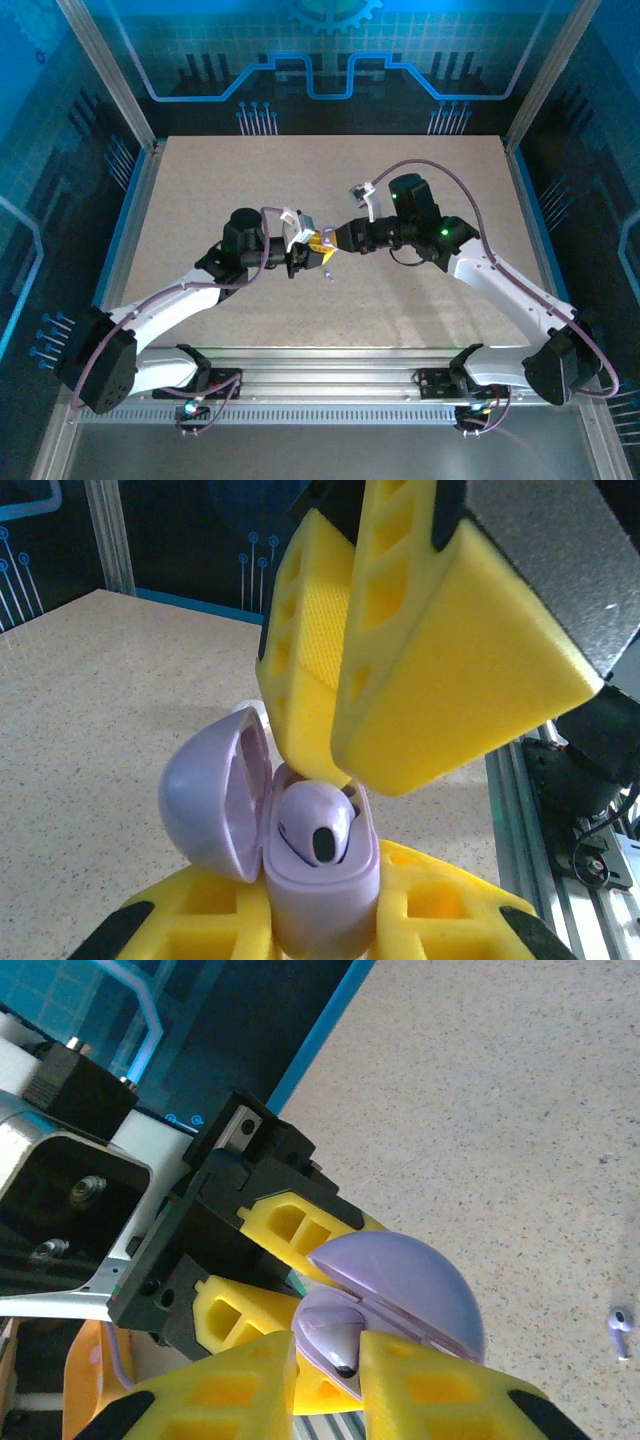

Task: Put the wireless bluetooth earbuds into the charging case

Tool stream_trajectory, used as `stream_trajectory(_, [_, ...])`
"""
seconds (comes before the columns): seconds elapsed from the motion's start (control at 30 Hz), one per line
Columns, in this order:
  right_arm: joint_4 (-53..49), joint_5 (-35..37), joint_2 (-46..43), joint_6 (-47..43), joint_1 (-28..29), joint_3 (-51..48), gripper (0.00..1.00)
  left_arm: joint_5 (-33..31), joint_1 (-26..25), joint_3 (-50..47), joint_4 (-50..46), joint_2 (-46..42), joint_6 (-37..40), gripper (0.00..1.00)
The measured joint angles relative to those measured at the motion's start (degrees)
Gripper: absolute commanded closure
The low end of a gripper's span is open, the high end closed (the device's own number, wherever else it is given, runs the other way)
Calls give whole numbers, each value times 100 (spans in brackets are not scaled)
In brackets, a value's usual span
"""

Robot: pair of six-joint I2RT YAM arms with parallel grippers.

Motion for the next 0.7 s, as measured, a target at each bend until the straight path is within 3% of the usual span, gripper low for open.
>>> stream_trajectory(0.47, [-44, 90, -2, -44, 50, 116, 76, -140, 20, 4, 85, 0, -101, 95])
stream_trajectory(0.7, [-70, 271, -2, 48, 50, 216, 76, -157, 284, -111, 568, 0, -553, 95])
